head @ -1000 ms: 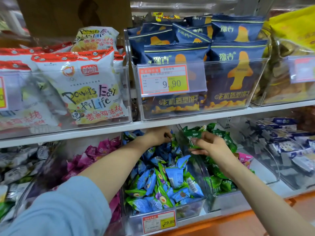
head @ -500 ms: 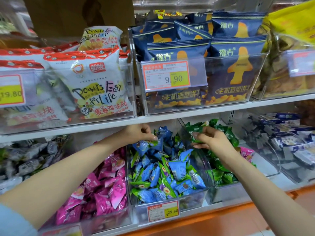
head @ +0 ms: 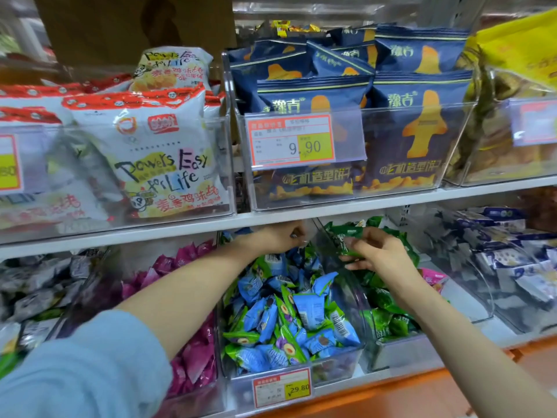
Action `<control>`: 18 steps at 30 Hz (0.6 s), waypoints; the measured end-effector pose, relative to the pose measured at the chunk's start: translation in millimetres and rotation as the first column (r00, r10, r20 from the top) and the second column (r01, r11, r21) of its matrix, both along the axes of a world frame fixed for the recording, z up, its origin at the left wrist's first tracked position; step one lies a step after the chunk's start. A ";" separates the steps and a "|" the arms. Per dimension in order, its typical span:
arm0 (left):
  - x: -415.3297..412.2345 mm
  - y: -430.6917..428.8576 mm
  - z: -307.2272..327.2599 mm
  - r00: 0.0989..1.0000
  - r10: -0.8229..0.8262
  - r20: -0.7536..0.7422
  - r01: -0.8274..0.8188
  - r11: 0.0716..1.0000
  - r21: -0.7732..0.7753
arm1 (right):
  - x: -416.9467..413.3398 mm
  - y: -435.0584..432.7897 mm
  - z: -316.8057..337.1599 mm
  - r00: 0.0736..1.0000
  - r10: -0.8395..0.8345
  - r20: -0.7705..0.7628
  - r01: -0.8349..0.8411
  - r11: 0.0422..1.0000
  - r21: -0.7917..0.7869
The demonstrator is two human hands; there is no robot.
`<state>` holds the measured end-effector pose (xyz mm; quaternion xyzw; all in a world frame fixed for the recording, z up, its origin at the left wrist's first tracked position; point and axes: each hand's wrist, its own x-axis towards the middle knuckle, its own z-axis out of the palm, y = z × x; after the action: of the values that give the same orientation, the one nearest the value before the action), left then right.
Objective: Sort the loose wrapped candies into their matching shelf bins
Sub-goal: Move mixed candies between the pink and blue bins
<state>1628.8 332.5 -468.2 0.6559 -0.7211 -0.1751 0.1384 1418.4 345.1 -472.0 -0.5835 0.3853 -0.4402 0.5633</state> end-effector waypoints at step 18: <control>21.6 6.0 15.3 0.998 -0.021 0.051 0.006 0.960 0.280 | -12.0 -1.4 -2.8 1.000 0.010 0.006 -0.010 1.000 0.021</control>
<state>1650.4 338.6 -452.9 0.6685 -0.6970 -0.2584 0.0240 1406.4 343.6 -474.8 -0.5780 0.3852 -0.4349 0.5730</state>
